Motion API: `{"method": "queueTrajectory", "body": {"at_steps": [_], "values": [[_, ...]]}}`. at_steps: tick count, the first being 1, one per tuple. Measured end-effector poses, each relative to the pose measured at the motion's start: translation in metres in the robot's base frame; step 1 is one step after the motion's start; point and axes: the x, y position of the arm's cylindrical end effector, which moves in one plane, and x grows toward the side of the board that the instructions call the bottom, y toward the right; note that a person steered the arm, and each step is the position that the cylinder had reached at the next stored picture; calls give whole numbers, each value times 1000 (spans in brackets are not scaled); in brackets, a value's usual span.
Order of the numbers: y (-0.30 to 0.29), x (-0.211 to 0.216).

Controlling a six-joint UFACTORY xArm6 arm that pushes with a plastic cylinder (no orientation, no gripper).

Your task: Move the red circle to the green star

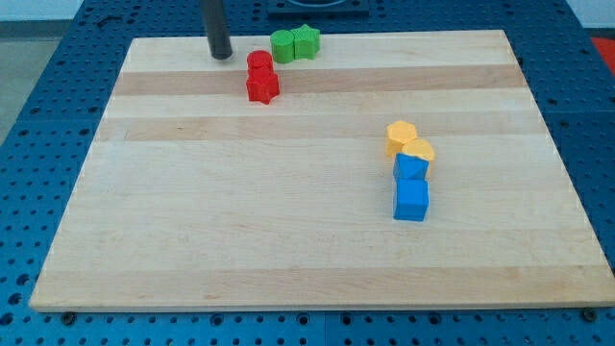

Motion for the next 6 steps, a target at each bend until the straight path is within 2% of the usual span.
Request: {"method": "queueTrajectory", "body": {"at_steps": [2, 6], "values": [[13, 37], [103, 37]]}}
